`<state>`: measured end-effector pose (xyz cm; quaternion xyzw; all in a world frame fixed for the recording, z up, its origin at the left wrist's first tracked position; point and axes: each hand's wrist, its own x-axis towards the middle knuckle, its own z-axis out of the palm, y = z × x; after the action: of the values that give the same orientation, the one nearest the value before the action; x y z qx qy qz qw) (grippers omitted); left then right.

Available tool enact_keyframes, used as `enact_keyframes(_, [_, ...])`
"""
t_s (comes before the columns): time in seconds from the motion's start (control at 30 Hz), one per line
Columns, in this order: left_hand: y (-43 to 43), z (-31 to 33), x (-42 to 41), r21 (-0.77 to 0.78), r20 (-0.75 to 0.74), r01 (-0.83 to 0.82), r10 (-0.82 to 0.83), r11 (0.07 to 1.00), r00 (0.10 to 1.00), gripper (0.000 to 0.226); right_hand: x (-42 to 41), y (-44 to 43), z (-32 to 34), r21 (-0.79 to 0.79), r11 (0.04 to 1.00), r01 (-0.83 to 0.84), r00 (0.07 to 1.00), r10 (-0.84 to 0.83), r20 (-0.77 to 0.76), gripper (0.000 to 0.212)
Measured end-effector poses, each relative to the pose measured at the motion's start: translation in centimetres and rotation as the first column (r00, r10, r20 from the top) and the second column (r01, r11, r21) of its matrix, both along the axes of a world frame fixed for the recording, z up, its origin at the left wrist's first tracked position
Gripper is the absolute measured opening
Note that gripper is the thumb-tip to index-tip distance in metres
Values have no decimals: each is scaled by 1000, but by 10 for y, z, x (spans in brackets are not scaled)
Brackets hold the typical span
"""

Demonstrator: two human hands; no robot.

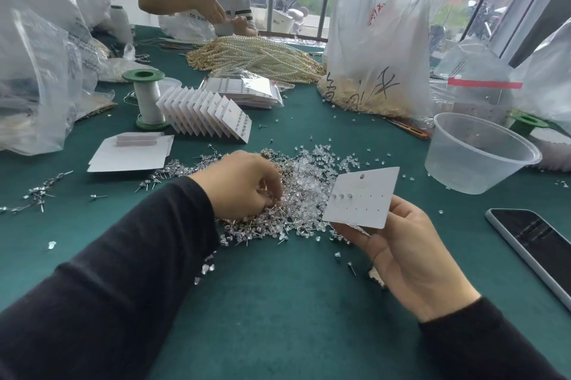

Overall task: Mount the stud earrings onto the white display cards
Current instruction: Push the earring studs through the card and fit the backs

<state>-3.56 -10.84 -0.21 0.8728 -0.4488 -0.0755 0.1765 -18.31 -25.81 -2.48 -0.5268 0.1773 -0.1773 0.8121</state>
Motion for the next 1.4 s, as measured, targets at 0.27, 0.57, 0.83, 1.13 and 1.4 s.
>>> enact_keyframes(0.27, [-1, -4, -8, 136, 18, 7, -10, 991, 1000, 66, -2, -2, 0, 3, 1000, -18, 999, 18, 31, 21])
enact_keyframes(0.57, [-6, -6, -10, -114, 32, 22, -19, 993, 999, 14, -3, -1, 0, -28, 999, -33, 999, 34, 25, 15])
enact_keyframes(0.83, [17, 14, 1, -89, -197, -6, -12, 996, 980, 29, -2, -1, 1, -25, 999, -30, 999, 31, 39, 15])
enact_keyframes(1.13, [3, -4, -6, -22, 53, -70, 71, 997, 996, 31, -3, -2, 0, -34, 999, -36, 999, 37, 32, 15])
enact_keyframes(1.4, [1, -2, -6, -209, -8, -123, 124, 970, 992, 2, 11, -5, 6, -1, 998, -64, 995, 64, 78, 17])
